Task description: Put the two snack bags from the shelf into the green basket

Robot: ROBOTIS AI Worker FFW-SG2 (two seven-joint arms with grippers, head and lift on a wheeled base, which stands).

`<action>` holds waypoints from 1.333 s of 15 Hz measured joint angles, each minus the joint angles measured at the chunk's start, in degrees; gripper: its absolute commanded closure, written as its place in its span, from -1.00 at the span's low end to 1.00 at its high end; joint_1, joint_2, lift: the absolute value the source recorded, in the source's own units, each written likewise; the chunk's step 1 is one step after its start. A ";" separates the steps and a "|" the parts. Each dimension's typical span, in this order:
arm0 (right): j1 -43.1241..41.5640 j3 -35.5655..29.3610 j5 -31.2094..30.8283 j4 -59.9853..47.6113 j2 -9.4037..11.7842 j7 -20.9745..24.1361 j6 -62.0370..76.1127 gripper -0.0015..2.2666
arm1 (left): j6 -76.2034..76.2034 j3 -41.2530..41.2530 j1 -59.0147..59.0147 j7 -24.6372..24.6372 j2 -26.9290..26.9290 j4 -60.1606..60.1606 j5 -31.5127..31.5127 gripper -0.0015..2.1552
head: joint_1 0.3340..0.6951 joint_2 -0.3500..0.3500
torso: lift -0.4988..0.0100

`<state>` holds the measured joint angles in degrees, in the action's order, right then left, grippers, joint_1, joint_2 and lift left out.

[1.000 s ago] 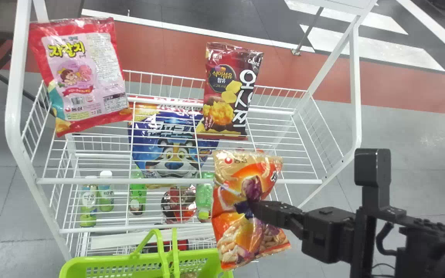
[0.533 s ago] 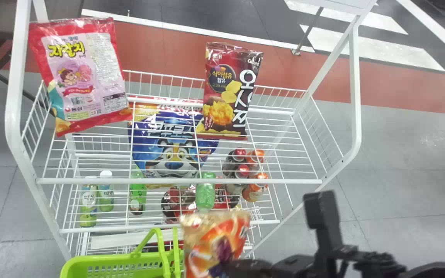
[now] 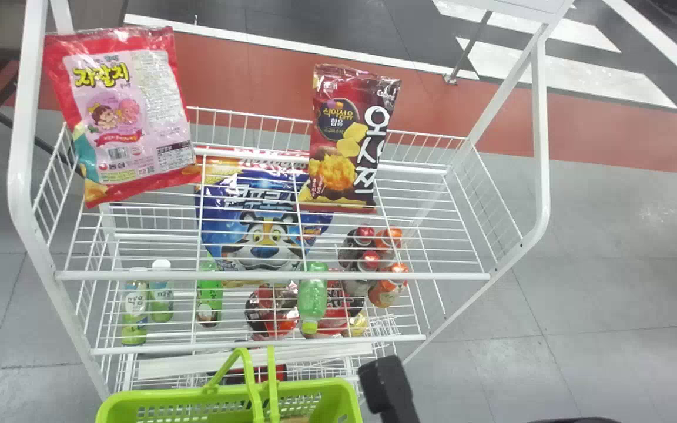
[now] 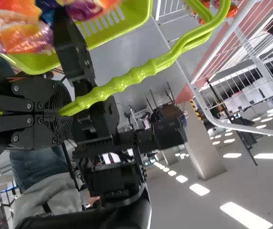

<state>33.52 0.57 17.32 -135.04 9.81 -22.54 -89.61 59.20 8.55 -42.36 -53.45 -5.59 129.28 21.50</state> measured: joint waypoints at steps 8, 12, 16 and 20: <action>0.42 -6.84 2.89 -0.48 -0.96 -2.19 0.00 -0.93 | -0.20 -0.10 -0.35 -0.07 -0.03 0.02 -0.05 0.94 | 1.00 -1.00 | 0.94; 1.48 -15.96 6.58 -4.65 -3.01 -3.80 0.13 -0.92 | -0.51 -0.04 -0.32 0.11 0.05 -0.09 -0.06 0.94 | 1.00 -1.00 | 0.94; 2.31 -16.12 1.87 -5.32 -4.93 -0.70 24.82 -0.92 | -0.79 0.14 -0.27 0.29 0.06 -0.36 -0.14 0.94 | 1.00 -1.00 | 0.94; 4.48 -8.70 -7.94 -1.59 -5.38 4.66 58.16 -0.92 | -1.53 0.12 -0.27 0.13 0.06 -0.85 -0.14 0.94 | 1.00 -1.00 | 0.94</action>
<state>38.00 -8.13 9.39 -136.63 4.43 -17.88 -31.45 57.66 8.66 -42.62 -53.32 -5.53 128.43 21.35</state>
